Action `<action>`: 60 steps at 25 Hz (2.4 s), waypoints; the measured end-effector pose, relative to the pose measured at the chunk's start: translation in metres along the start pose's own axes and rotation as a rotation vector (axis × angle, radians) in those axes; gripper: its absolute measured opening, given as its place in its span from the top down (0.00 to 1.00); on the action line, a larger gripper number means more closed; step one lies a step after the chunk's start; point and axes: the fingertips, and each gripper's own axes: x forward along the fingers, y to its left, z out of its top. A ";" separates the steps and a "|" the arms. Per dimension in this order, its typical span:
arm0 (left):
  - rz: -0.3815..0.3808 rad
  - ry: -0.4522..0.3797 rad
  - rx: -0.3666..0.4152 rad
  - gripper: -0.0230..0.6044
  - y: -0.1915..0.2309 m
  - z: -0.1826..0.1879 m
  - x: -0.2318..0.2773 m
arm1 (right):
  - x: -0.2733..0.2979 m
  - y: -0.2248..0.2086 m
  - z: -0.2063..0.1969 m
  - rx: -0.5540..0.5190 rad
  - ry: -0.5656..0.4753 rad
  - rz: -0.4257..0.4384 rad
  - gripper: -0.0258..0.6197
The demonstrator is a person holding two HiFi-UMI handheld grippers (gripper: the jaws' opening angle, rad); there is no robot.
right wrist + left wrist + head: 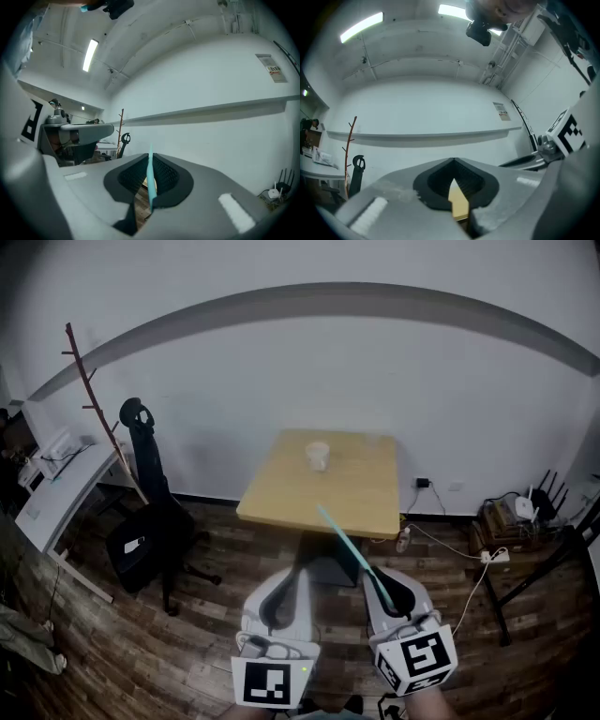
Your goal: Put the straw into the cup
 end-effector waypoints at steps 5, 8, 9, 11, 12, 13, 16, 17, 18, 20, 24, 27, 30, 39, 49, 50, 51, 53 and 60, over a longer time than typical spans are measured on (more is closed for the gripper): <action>-0.001 0.004 -0.001 0.94 -0.006 0.000 0.002 | -0.004 -0.004 -0.002 0.001 0.004 0.003 0.91; -0.002 0.004 0.003 0.94 -0.013 0.000 0.002 | -0.010 -0.008 -0.003 0.000 0.005 0.004 0.91; -0.001 0.002 0.000 0.94 -0.015 0.000 0.003 | -0.011 -0.010 -0.003 0.000 0.005 0.005 0.91; -0.001 0.001 -0.003 0.94 -0.018 0.001 0.004 | -0.013 -0.012 -0.003 0.000 0.005 0.006 0.91; -0.002 0.003 -0.001 0.94 -0.020 0.001 0.005 | -0.014 -0.014 -0.003 -0.001 0.005 0.007 0.91; -0.002 0.006 0.001 0.94 -0.022 0.000 0.006 | -0.015 -0.016 -0.002 -0.001 0.004 0.008 0.91; 0.001 0.003 0.000 0.94 -0.028 0.001 0.008 | -0.019 -0.022 -0.001 0.013 -0.013 0.008 0.91; 0.003 -0.002 0.001 0.94 -0.031 0.001 0.009 | -0.021 -0.025 -0.001 0.021 -0.019 0.008 0.91; 0.004 -0.007 0.004 0.94 -0.033 0.002 0.009 | -0.023 -0.027 -0.001 0.027 -0.022 0.009 0.91; 0.010 -0.010 0.007 0.94 -0.037 0.000 0.009 | -0.026 -0.030 -0.001 0.024 -0.023 0.012 0.91; 0.021 0.014 0.006 0.94 -0.041 -0.010 0.009 | -0.030 -0.037 -0.004 0.025 -0.018 0.019 0.91; 0.018 0.040 0.003 0.94 -0.039 -0.018 0.016 | -0.024 -0.040 -0.009 0.036 -0.004 0.020 0.91; 0.009 0.042 -0.009 0.94 -0.032 -0.024 0.028 | -0.012 -0.044 -0.014 0.045 0.010 0.013 0.91; -0.017 0.050 -0.029 0.94 0.016 -0.052 0.091 | 0.062 -0.062 -0.026 0.055 0.040 -0.016 0.91; -0.040 0.000 -0.031 0.94 0.079 -0.055 0.156 | 0.152 -0.073 -0.012 0.031 0.014 -0.042 0.91; -0.043 -0.007 -0.032 0.94 0.083 -0.054 0.162 | 0.159 -0.074 -0.008 0.026 0.009 -0.044 0.91; -0.045 -0.014 -0.034 0.94 0.088 -0.053 0.168 | 0.166 -0.075 -0.005 0.020 0.003 -0.044 0.91; -0.050 -0.026 -0.033 0.94 0.096 -0.051 0.178 | 0.179 -0.076 0.000 0.010 -0.007 -0.045 0.91; -0.070 -0.009 -0.042 0.94 0.116 -0.067 0.202 | 0.208 -0.084 0.001 0.004 -0.010 -0.070 0.91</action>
